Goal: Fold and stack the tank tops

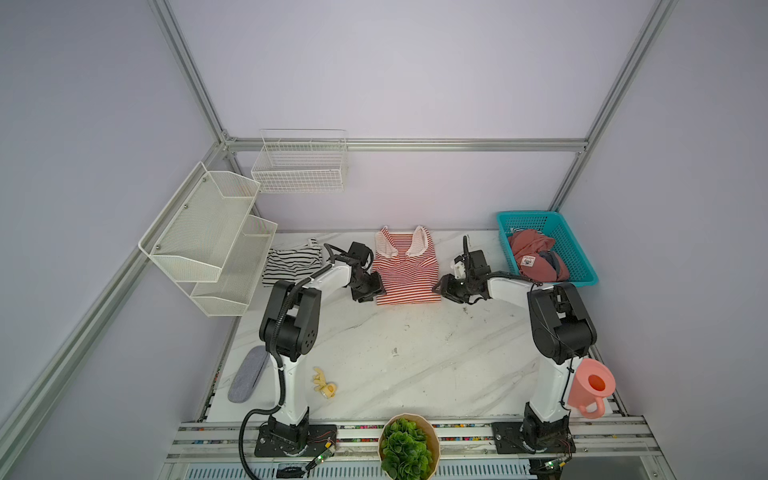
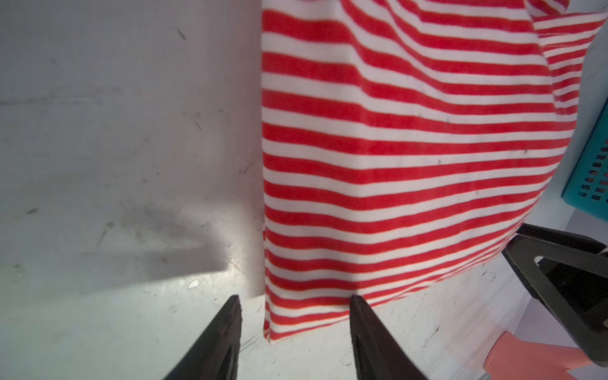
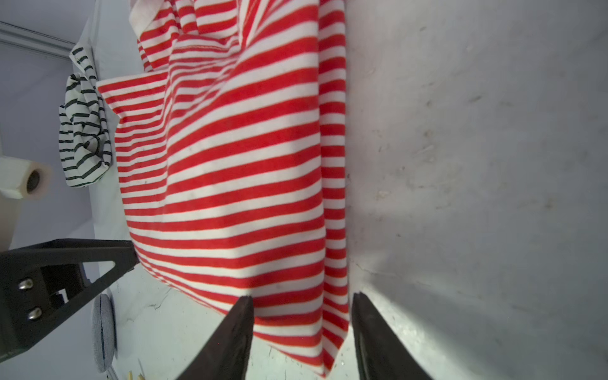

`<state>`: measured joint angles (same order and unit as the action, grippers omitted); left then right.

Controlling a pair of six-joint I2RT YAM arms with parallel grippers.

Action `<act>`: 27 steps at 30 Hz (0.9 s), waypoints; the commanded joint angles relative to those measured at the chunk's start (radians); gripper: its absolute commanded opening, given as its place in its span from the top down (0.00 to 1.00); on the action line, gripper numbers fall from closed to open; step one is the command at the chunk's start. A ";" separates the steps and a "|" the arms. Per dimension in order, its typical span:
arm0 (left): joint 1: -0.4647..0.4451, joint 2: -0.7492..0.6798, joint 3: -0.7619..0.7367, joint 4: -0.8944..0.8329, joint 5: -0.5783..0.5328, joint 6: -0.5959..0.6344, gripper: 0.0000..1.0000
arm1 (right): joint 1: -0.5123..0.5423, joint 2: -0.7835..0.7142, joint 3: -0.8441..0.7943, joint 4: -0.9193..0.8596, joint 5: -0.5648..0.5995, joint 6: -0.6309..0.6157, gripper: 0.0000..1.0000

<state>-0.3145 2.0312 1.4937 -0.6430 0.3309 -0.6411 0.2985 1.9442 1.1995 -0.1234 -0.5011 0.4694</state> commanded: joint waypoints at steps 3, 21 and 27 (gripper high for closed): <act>-0.007 0.007 -0.042 0.060 0.026 -0.034 0.47 | 0.009 0.012 -0.031 -0.012 0.012 0.003 0.49; -0.020 0.027 -0.085 0.082 0.059 -0.080 0.65 | 0.028 0.029 -0.101 0.044 -0.031 0.044 0.95; -0.023 -0.037 -0.143 0.085 0.057 -0.096 0.90 | 0.030 -0.017 -0.130 0.053 -0.035 0.044 1.00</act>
<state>-0.3298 2.0525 1.4063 -0.5552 0.3782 -0.7219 0.3210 1.9537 1.1061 -0.0479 -0.5411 0.5121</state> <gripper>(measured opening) 0.129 0.047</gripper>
